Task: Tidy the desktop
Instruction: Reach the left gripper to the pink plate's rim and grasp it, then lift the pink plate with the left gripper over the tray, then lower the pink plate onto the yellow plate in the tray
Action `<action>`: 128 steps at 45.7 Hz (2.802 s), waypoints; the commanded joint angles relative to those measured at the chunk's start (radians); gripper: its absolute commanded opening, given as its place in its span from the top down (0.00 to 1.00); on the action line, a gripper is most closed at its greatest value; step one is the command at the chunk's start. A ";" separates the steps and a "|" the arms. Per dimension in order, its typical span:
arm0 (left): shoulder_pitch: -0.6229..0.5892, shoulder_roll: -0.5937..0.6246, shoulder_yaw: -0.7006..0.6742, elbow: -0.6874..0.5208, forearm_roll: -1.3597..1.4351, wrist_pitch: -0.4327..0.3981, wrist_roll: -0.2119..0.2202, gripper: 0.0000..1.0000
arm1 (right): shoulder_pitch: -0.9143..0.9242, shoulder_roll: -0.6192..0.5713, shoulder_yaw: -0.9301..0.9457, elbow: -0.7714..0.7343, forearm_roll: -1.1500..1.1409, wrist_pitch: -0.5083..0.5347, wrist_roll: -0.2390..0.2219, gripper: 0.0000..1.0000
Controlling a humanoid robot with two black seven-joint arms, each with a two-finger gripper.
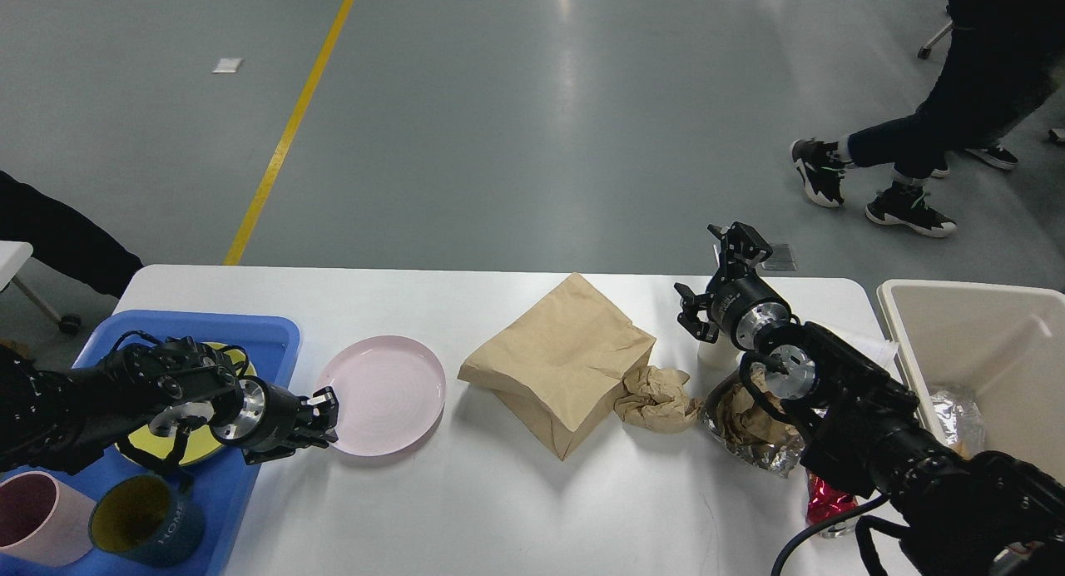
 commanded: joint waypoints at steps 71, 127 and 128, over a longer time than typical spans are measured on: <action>-1.545 0.208 0.749 -0.695 -0.015 -0.502 -0.072 1.00 | 0.000 0.000 0.000 0.000 0.000 0.000 0.000 0.00; -0.219 0.415 0.360 0.282 -0.003 -0.502 -0.063 1.00 | 0.000 0.000 0.000 0.000 0.000 0.000 0.000 0.00; -0.196 0.404 0.351 0.302 -0.003 -0.502 -0.063 1.00 | 0.000 0.000 0.000 0.000 0.000 0.000 0.000 0.00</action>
